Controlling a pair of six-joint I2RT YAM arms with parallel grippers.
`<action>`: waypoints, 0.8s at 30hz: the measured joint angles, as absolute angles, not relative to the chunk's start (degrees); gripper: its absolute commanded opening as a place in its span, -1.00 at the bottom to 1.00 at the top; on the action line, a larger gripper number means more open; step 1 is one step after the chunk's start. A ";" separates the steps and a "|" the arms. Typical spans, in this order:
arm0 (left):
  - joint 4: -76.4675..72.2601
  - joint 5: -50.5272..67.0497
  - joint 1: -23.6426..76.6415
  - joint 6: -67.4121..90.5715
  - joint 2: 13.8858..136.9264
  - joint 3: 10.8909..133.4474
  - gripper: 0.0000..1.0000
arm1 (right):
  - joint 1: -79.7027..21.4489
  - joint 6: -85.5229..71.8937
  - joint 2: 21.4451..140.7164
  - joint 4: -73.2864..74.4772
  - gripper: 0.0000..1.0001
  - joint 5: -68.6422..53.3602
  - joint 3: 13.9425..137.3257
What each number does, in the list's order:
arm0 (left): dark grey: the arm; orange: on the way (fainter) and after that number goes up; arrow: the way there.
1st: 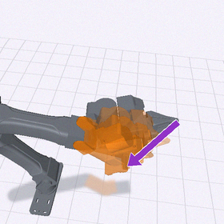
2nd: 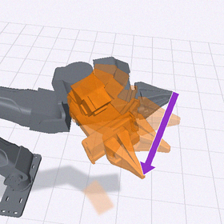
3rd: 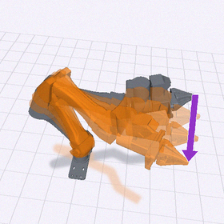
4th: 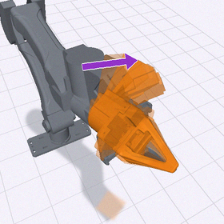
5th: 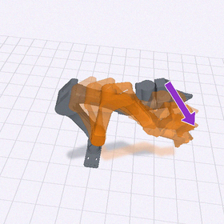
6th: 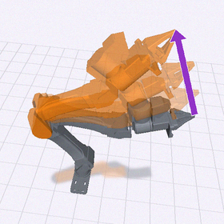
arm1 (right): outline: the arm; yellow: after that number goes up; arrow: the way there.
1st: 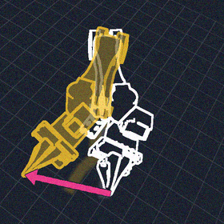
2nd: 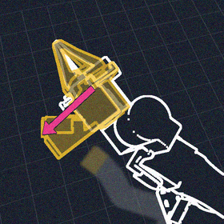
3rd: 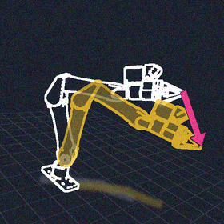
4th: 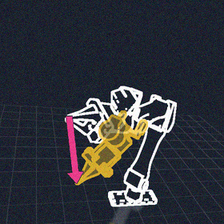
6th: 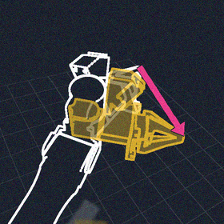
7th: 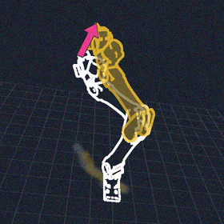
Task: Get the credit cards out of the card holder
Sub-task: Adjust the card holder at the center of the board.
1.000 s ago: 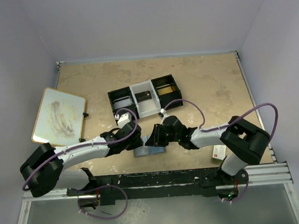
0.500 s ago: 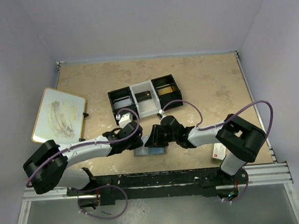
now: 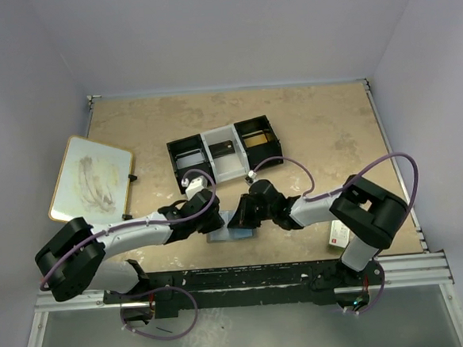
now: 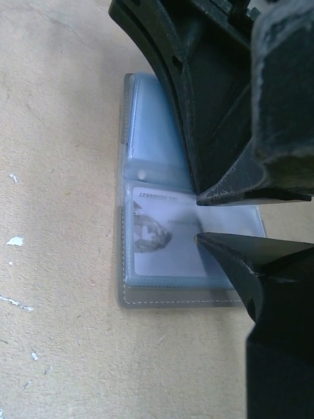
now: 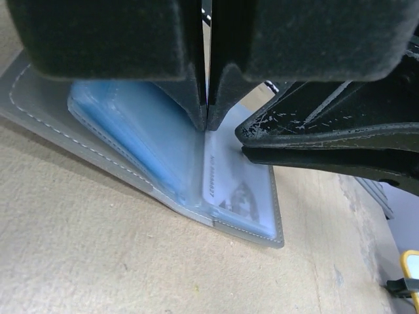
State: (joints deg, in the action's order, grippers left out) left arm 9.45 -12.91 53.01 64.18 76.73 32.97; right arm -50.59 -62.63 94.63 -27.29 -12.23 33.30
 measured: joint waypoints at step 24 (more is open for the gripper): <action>28.88 -29.19 53.04 68.60 62.13 33.28 -0.11 | -54.11 -56.64 87.90 -15.11 0.13 -1.23 41.32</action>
State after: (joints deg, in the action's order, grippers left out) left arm 28.88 -29.19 53.04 68.60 62.13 33.28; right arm -54.11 -56.64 87.90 -15.11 -1.23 41.32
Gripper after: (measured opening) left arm 0.385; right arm 0.474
